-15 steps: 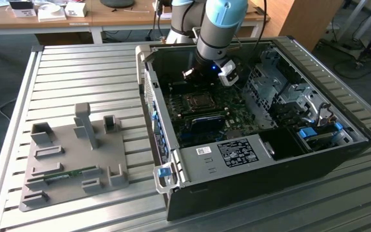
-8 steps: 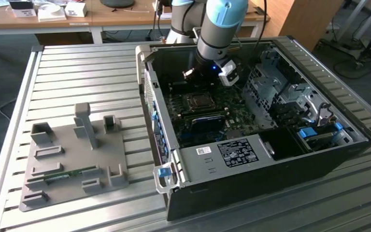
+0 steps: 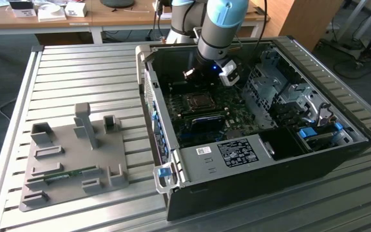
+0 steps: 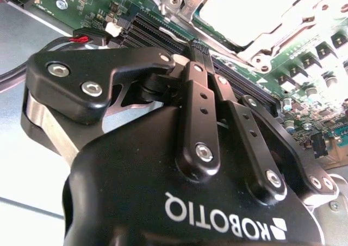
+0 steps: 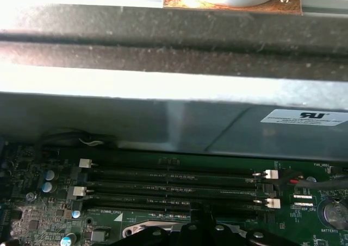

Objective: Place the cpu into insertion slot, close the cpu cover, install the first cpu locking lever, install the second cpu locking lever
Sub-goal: 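Install the first cpu locking lever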

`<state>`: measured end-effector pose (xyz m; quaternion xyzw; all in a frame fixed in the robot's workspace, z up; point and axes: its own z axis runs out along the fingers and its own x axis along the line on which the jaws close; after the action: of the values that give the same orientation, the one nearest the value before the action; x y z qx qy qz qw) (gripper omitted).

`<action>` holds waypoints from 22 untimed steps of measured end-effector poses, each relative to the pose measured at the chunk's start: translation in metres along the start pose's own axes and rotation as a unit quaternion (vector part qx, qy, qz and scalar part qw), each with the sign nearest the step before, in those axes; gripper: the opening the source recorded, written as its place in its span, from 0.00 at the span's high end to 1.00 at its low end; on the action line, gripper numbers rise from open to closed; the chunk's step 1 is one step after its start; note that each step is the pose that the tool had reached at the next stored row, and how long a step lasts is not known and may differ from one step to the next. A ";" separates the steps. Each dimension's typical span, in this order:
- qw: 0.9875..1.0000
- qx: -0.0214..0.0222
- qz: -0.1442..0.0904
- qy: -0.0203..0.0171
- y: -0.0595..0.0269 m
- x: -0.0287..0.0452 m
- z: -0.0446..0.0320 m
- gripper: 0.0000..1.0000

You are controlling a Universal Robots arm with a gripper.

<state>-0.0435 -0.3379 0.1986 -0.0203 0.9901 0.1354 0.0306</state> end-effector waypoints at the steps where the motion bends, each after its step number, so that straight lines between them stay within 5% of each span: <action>1: 1.000 0.000 0.000 0.000 0.0000 -0.0002 0.0000 0.89; 22: 1.000 0.000 0.000 0.000 0.0020 -0.0009 -0.0031 0.89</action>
<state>-0.0429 -0.3368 0.2022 -0.0203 0.9901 0.1354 0.0306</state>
